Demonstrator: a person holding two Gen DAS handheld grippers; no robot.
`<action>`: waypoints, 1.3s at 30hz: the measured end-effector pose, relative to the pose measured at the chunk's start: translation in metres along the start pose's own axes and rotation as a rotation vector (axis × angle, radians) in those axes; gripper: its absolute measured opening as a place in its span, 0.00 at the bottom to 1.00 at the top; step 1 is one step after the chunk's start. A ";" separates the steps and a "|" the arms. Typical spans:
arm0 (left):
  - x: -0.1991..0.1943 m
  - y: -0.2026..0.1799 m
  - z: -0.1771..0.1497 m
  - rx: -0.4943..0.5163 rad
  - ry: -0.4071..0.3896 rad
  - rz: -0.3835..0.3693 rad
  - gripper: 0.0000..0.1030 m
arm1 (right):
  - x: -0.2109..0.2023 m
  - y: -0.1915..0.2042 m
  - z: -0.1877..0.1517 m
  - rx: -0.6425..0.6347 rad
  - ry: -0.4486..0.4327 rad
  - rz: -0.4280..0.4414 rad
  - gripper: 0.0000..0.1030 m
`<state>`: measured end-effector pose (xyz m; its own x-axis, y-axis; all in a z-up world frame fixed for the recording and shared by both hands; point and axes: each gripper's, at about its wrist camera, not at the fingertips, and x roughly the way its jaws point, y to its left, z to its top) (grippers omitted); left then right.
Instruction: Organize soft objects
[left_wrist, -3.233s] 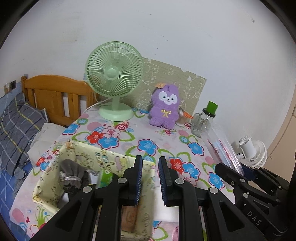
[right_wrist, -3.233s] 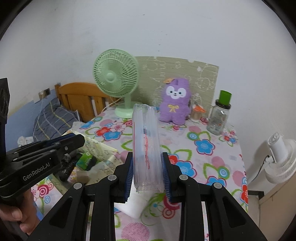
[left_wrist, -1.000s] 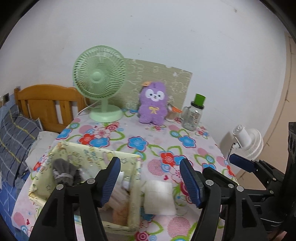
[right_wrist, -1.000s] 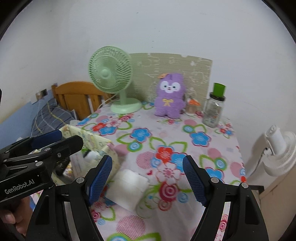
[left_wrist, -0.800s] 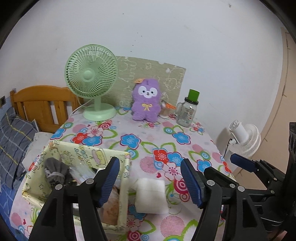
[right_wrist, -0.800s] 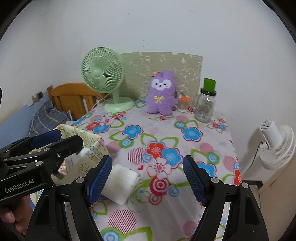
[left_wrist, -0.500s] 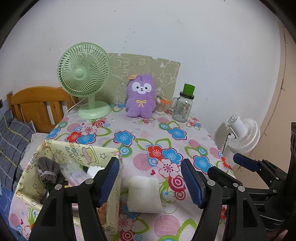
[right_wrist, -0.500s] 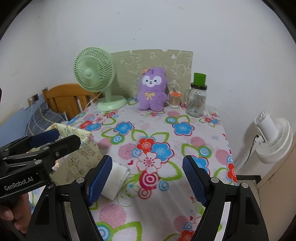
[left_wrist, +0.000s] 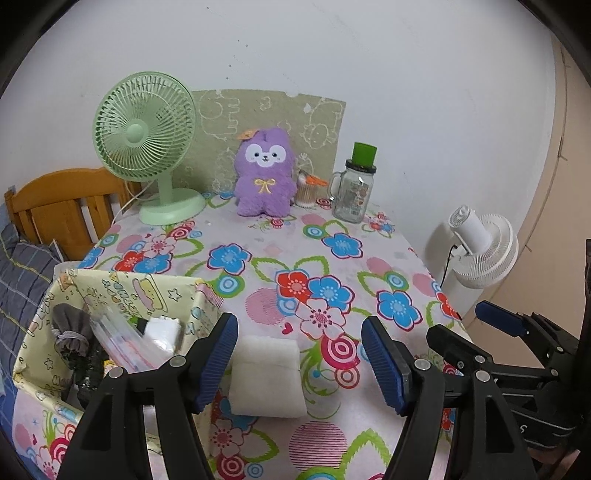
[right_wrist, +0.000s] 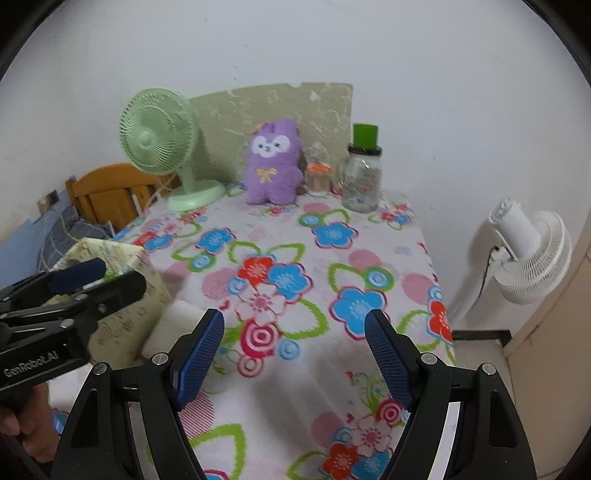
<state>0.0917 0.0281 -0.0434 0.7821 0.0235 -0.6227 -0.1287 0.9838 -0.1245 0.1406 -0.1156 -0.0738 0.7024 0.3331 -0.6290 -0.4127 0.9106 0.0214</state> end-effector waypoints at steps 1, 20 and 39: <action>0.001 -0.001 -0.001 0.001 0.003 0.000 0.70 | 0.002 -0.003 -0.002 0.011 0.007 0.007 0.79; 0.060 -0.014 -0.027 0.025 0.154 0.008 0.76 | 0.029 -0.030 -0.026 0.078 0.080 0.005 0.79; 0.091 -0.018 -0.045 0.023 0.245 0.133 0.84 | 0.039 -0.036 -0.031 0.085 0.104 0.008 0.79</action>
<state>0.1379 0.0044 -0.1321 0.5879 0.1120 -0.8012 -0.2044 0.9788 -0.0131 0.1648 -0.1428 -0.1237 0.6335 0.3170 -0.7058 -0.3639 0.9271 0.0898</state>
